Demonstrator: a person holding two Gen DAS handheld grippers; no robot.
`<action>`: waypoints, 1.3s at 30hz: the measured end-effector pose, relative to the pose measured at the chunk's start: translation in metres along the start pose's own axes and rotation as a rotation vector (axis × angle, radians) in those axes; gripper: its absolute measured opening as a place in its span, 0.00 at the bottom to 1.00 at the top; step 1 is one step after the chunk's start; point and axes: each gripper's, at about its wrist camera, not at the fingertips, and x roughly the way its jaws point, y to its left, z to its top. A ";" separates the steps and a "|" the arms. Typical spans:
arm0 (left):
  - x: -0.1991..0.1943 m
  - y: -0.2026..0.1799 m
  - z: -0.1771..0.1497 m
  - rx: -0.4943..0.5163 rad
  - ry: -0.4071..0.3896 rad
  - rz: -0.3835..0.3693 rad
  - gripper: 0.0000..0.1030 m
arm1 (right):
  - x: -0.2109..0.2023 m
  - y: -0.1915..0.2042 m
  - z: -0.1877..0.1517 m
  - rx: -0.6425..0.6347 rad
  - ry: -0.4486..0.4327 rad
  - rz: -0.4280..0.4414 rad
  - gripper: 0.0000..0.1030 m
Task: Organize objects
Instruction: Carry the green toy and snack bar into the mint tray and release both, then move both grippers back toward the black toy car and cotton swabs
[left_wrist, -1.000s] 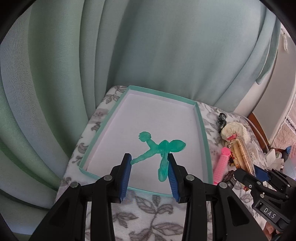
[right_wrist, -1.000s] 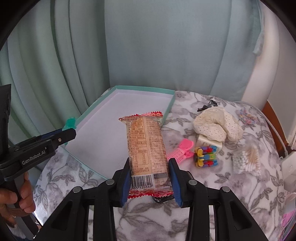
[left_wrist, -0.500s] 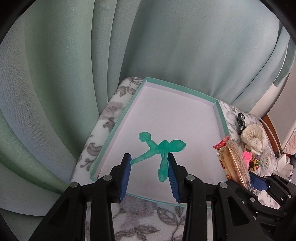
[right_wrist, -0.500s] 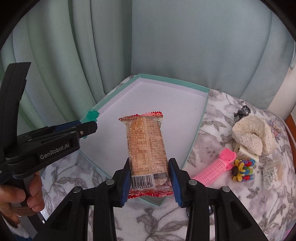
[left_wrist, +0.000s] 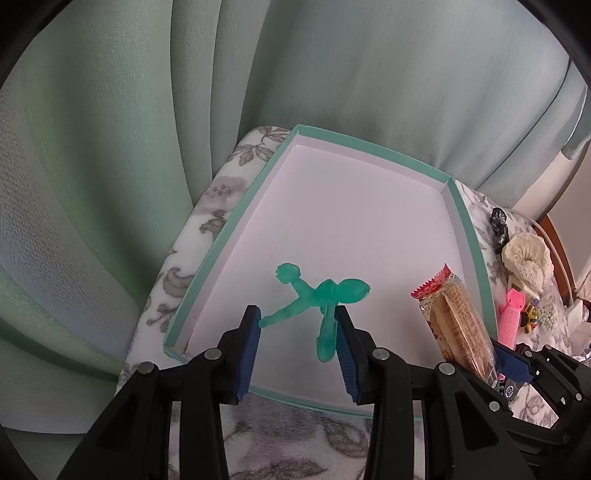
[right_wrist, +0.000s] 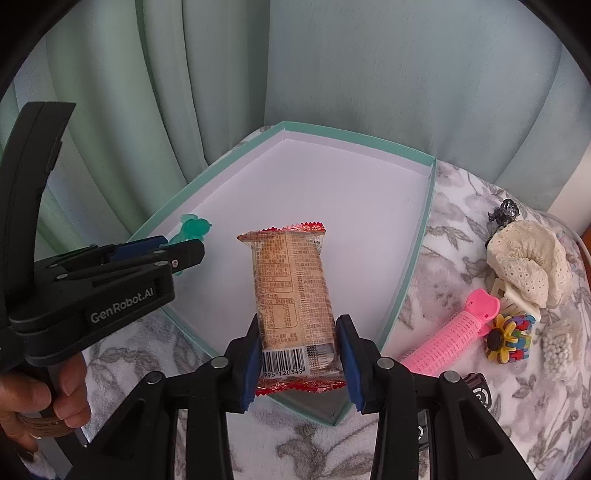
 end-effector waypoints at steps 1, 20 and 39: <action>0.000 0.000 0.000 -0.002 0.002 0.001 0.43 | 0.000 0.000 0.000 0.000 0.001 -0.002 0.40; -0.036 0.003 -0.012 -0.036 -0.041 0.012 0.55 | -0.027 -0.012 -0.006 0.045 -0.051 -0.019 0.52; -0.045 0.009 -0.048 -0.078 -0.030 0.047 0.84 | -0.038 -0.032 -0.034 0.131 -0.059 -0.033 0.92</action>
